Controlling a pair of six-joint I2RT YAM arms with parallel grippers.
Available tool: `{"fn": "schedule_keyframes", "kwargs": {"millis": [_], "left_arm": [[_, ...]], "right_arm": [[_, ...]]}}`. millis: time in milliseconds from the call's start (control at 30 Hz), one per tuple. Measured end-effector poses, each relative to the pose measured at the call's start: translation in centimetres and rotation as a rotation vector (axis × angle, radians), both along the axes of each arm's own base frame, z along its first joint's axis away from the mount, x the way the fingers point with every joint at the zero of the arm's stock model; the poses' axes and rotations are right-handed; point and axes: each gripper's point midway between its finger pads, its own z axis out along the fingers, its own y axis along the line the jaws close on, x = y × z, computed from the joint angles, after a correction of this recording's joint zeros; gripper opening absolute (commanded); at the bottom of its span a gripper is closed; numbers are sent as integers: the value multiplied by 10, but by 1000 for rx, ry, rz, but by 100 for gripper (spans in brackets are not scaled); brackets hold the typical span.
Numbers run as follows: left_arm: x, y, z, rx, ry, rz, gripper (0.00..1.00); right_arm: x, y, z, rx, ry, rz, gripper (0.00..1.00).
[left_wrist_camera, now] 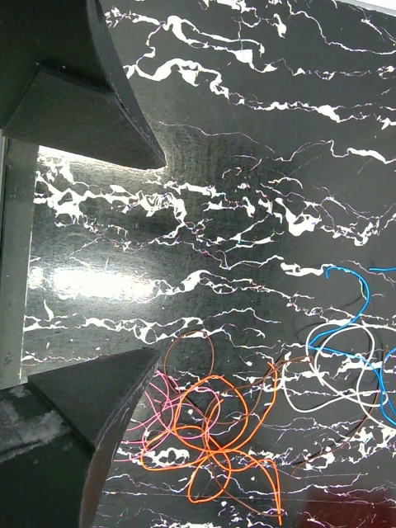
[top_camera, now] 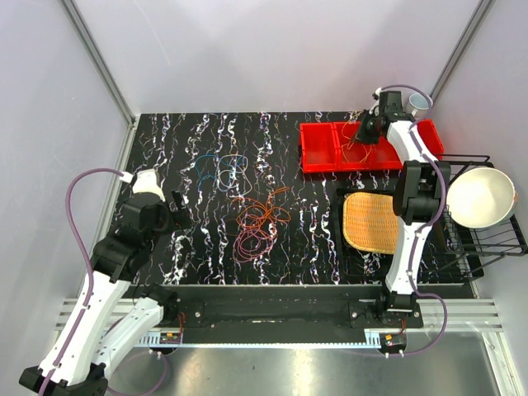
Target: Untangle the cables
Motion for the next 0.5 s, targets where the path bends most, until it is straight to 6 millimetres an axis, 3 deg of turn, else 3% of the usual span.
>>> {"fn": "schedule_keyframes", "kwargs": {"millis": [100, 133, 233, 367, 500], "left_arm": [[0, 0, 0, 0, 0, 2, 93], [0, 0, 0, 0, 0, 2, 93], [0, 1, 0, 0, 0, 3, 93], [0, 1, -2, 1, 3, 4, 93], [0, 2, -2, 0, -1, 7, 93]], "right_arm": [[-4, 4, -18, 3, 56, -1, 35], [-5, 5, -24, 1, 75, -4, 49], [-17, 6, -42, -15, 146, -4, 64], [-24, 5, -36, -32, 186, -6, 68], [-20, 5, -1, -36, 162, -2, 70]]}}
